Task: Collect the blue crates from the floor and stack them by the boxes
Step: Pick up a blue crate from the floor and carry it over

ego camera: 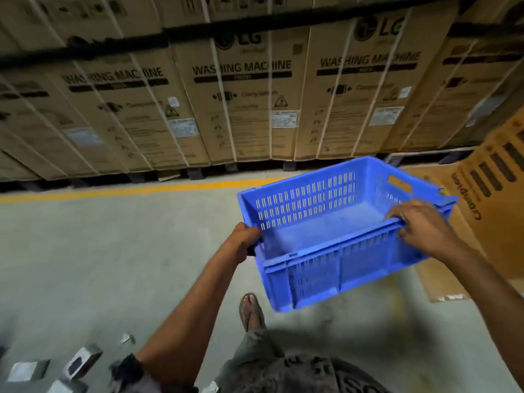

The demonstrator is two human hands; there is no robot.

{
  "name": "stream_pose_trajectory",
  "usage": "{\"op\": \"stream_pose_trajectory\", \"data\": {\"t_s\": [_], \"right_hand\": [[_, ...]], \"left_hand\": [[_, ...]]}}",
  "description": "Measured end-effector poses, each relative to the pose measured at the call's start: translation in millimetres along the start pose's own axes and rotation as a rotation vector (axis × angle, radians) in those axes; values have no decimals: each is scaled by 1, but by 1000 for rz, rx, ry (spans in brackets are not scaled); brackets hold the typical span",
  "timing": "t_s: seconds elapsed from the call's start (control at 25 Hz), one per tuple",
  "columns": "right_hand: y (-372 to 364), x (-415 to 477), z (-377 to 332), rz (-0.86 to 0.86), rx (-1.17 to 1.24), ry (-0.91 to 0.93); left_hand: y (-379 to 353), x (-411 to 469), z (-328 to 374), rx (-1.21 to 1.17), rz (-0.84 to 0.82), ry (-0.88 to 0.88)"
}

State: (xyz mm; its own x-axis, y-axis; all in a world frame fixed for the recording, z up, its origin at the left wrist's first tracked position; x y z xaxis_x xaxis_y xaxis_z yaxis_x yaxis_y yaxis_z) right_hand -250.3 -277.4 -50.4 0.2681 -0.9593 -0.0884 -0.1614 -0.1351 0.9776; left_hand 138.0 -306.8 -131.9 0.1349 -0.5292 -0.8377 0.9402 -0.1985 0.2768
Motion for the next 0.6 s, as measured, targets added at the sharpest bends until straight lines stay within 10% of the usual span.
{"op": "stream_pose_trajectory", "data": {"t_s": [0.24,0.6], "right_hand": [[-73,131,-119,-400,287,60],[-151,208,-78,-166,619,-310]], "left_hand": [[-60,52,88,-292,-43,-47],[-57,148,134,-217,-116,12]]}}
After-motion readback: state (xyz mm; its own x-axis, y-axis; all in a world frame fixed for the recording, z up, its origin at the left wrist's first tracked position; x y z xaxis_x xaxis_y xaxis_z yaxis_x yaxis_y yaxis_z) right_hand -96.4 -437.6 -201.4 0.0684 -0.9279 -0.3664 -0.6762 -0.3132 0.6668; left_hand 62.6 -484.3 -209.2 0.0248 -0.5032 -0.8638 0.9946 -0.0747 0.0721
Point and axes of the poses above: each hand's wrist, its own x-axis towards the middle knuckle, its own y-axis out of the back of the hand, z = x × y, the point moved 8 cm from there along x, towards the middle knuckle, and after that the axes turned 12 degrees about y, right-handed, at the moved point
